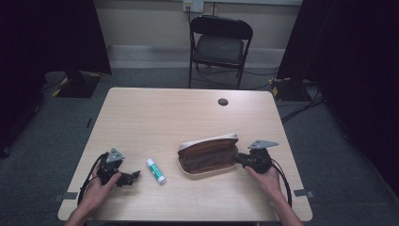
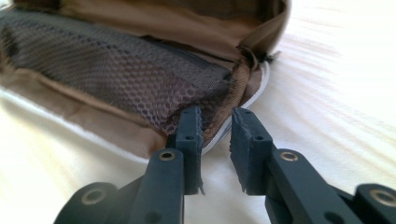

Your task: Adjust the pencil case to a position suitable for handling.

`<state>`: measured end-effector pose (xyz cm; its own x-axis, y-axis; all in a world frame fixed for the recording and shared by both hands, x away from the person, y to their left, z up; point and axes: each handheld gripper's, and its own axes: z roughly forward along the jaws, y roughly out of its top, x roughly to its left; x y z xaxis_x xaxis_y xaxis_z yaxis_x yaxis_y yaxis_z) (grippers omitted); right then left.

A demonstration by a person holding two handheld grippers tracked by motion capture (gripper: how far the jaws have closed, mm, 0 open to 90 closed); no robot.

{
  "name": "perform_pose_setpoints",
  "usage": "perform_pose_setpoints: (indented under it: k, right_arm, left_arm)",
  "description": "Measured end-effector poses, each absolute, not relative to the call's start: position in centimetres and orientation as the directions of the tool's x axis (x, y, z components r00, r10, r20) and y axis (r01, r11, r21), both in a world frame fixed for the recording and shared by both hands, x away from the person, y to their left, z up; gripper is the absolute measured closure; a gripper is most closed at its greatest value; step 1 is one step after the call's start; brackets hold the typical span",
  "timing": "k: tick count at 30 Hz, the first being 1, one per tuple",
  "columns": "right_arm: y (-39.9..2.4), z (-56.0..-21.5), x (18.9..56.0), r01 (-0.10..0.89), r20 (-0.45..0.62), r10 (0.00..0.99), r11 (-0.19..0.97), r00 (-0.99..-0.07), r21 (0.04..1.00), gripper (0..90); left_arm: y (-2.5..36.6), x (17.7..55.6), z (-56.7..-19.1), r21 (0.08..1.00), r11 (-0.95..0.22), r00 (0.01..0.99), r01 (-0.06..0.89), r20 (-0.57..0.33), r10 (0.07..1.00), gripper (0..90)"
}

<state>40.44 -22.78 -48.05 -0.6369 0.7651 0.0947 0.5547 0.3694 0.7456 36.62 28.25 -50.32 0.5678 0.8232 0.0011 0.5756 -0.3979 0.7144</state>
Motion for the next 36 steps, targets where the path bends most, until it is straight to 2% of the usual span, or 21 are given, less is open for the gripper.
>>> perform_pose_setpoints:
  k: [9, 11, 18, 20, 26, 33, 36]
  right_arm:
    - [-21.9, -48.0, 39.4, 0.548, 0.102, 0.742, 0.388, -0.663, 0.741, 69.8]
    - [-21.9, -47.6, 39.1, 0.551, 0.102, 0.75, 0.38, -0.654, 0.743, 64.3]
    - [-22.5, -47.9, 40.8, 0.552, 0.105, 0.779, 0.335, -0.618, 0.763, 55.9]
    - [-22.0, -48.3, 41.1, 0.556, 0.1, 0.769, 0.359, -0.631, 0.749, 53.9]
    - [-20.7, -48.6, 40.6, 0.534, 0.045, 0.753, 0.422, -0.656, 0.733, 54.9]
    - [-20.2, -48.4, 39.0, 0.563, 0.081, 0.751, 0.414, -0.656, 0.715, 53.8]
    - [-20.0, -48.3, 38.6, 0.556, 0.063, 0.751, 0.427, -0.657, 0.713, 53.8]
  left_arm:
    - [28.3, 36.6, -50.3, 0.714, -0.399, 0.568, 0.575, 0.002, 0.823, 0.2]
    - [28.3, 36.6, -50.3, 0.714, -0.398, 0.568, 0.576, 0.001, 0.823, 0.2]
    - [28.3, 36.6, -50.3, 0.714, -0.398, 0.568, 0.576, 0.001, 0.823, 0.2]
    - [28.3, 36.6, -50.3, 0.714, -0.398, 0.568, 0.576, 0.001, 0.823, 0.2]
    - [28.3, 36.6, -50.3, 0.714, -0.398, 0.568, 0.576, 0.001, 0.823, 0.2]
    - [28.3, 36.6, -50.3, 0.714, -0.398, 0.568, 0.576, 0.001, 0.823, 0.2]
    - [28.3, 36.6, -50.3, 0.714, -0.398, 0.568, 0.575, 0.001, 0.823, 0.2]
